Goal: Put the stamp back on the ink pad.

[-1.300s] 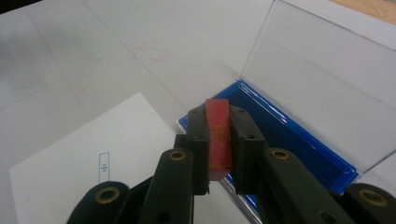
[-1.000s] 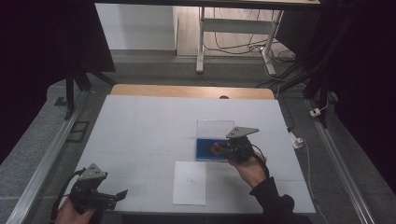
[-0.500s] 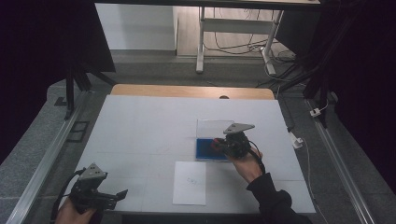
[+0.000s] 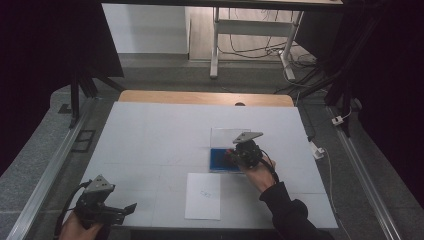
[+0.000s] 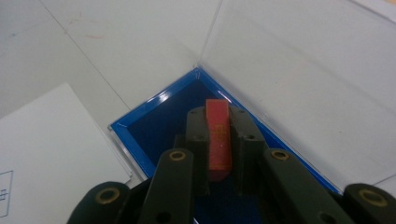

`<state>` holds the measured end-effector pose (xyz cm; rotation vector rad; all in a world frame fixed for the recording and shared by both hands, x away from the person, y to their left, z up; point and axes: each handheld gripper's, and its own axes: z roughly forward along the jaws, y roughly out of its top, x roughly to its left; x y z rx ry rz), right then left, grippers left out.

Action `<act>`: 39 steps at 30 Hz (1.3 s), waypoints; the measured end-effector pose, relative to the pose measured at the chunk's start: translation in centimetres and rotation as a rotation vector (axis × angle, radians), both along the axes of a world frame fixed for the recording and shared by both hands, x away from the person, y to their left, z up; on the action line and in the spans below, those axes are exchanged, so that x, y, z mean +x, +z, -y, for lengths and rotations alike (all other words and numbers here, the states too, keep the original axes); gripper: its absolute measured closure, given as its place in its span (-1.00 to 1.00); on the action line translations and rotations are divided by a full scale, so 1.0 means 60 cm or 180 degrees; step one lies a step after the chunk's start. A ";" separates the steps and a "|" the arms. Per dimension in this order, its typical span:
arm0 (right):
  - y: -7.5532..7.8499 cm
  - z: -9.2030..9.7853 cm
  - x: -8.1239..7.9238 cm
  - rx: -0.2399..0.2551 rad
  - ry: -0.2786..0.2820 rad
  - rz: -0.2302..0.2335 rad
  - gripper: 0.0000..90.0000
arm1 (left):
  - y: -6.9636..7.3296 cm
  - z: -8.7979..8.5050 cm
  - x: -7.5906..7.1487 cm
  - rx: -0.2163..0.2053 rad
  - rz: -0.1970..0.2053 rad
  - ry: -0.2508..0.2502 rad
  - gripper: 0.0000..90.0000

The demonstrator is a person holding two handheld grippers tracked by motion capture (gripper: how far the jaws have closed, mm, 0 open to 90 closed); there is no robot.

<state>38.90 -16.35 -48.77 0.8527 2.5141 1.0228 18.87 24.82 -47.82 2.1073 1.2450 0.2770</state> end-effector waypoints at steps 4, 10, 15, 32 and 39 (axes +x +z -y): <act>-0.007 -0.006 0.003 -0.0079 0.0006 -0.0015 0.77 | 0.000 0.000 0.000 0.0000 0.0000 0.0001 -0.94; -0.009 -0.008 0.003 -0.0091 -0.0007 -0.0011 0.76 | 0.000 0.000 0.000 0.0006 -0.0001 0.0004 -0.94; -0.009 -0.008 0.002 -0.0092 -0.0014 0.0001 0.69 | 0.000 0.000 0.000 0.0006 -0.0001 0.0002 -0.94; 0.021 0.012 -0.006 0.0249 -0.0113 -0.0002 0.14 | 0.000 0.000 0.000 0.0001 0.0004 0.0003 -0.94; 0.032 0.024 -0.019 0.0340 -0.0121 -0.0039 -0.09 | 0.000 0.000 0.000 0.0002 0.0005 0.0004 -0.94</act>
